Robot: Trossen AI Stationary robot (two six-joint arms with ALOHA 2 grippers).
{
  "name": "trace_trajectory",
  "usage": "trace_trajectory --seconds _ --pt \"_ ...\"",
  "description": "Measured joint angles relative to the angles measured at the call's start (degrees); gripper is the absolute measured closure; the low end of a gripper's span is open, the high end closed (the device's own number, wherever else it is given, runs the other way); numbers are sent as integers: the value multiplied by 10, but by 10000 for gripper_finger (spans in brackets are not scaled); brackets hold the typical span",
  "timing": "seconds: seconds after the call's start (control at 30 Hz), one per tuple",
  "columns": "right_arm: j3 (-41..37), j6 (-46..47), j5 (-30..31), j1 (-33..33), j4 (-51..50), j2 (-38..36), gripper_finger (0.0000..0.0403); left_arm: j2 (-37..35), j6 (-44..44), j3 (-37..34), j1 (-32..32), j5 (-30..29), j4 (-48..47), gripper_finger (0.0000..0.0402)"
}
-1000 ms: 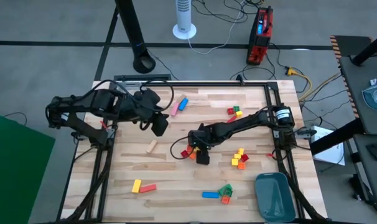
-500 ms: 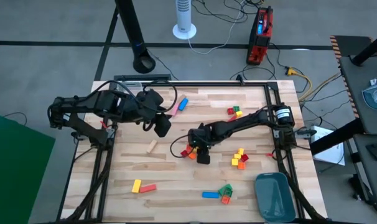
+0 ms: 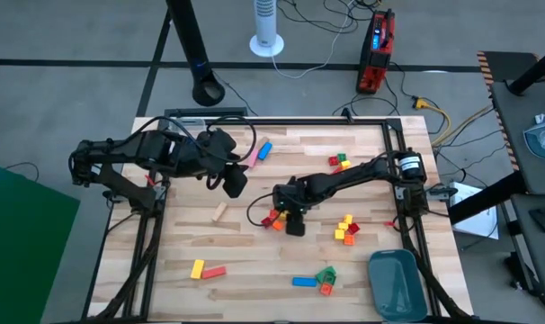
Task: Sort blocks by size
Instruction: Put the yellow square wooden block into the blue bin
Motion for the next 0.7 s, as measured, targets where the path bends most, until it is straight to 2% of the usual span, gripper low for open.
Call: trace_trajectory --seconds 0.23,0.37,0.53,0.7 --pt "0 0 0 -2 -36 -34 273 0 13 0 0 0 -2 233" --pt "0 -9 0 -2 -70 -74 281 0 18 0 0 0 -6 233" --pt "0 -10 -2 -1 -132 -157 282 0 37 0 0 0 -5 233" --pt "0 28 -5 7 -206 -250 278 0 60 0 0 0 -4 233"
